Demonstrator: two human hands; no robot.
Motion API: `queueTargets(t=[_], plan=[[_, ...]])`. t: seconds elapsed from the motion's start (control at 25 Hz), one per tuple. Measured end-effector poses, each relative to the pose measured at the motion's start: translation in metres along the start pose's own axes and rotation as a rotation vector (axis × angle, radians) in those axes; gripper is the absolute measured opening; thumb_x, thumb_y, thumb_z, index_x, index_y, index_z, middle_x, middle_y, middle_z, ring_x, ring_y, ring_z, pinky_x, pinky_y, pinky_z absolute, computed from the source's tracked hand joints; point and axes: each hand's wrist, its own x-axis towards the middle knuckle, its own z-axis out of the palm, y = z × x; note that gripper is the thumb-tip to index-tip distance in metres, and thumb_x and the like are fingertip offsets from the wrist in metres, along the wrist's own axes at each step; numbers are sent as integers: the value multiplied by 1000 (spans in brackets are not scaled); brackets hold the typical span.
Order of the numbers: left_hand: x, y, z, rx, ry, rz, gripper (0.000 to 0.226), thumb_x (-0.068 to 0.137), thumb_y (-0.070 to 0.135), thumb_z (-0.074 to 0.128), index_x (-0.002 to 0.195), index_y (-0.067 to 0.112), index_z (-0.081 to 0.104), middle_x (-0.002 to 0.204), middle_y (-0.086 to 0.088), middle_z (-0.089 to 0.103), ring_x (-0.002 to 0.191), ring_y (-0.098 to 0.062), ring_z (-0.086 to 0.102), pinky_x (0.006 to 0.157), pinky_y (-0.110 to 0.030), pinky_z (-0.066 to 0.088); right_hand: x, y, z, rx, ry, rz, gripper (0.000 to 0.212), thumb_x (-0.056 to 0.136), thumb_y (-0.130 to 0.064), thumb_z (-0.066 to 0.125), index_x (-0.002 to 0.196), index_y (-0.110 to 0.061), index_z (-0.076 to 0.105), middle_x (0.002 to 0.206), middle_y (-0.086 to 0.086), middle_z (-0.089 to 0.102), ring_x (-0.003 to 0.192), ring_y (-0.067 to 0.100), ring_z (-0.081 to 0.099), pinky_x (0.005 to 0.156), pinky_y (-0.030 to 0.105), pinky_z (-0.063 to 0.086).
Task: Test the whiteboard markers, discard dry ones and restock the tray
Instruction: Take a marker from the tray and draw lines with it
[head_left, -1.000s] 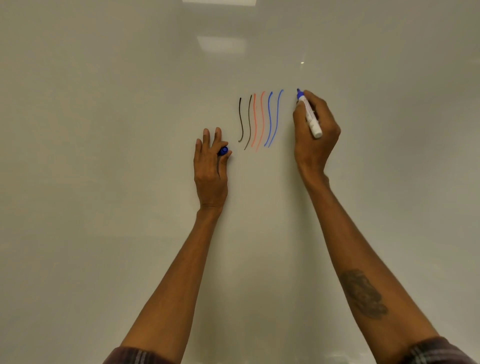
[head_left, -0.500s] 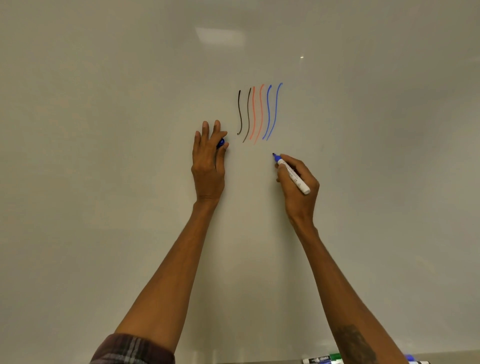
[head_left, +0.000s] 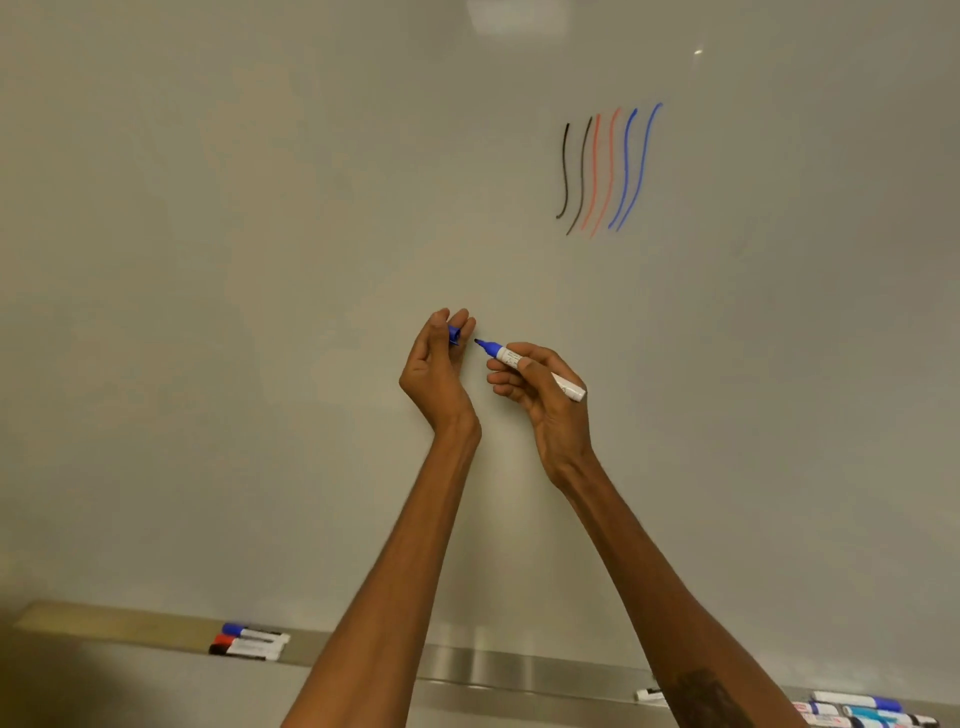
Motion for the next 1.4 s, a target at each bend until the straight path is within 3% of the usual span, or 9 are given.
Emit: queueTargets(t=[0.36,0.56,0.84,1.2,1.4], plan=[[-8,4,-55,58,28,-79,35,98,24,59,122,-2,65,108,-12,75,100,-24,73,95,-38,56,-24,49,37,-30,-13,54,17,95,-9,59,110,-8,68,98,12,74,87,27,72,82,35,60],[-7,5,-86,118,71,-51,29,100,25,55,117,4,68,106,-9,76,98,-24,74,91,-36,58,-31,73,52,-51,-18,92,22,92,-6,64,112,1,65,98,16,73,85,27,73,80,34,60],[-3,8,-126,131,161,-33,25,102,27,51,108,11,70,106,-10,76,97,-24,74,90,-32,57,-47,109,78,-56,-15,118,20,91,-8,67,109,-2,69,95,16,75,84,31,74,81,37,60],[9,17,-206,247,234,-13,24,102,22,53,112,8,70,98,-7,77,95,-26,74,88,-34,59,-77,164,115,24,-73,325,27,90,-13,69,114,0,68,102,16,74,92,34,73,86,42,59],[14,24,-269,326,383,-47,27,102,19,52,117,3,68,100,-12,77,94,-24,74,90,-37,59,-102,208,132,16,-197,538,25,95,-19,62,116,-6,68,105,16,74,95,34,72,87,39,58]])
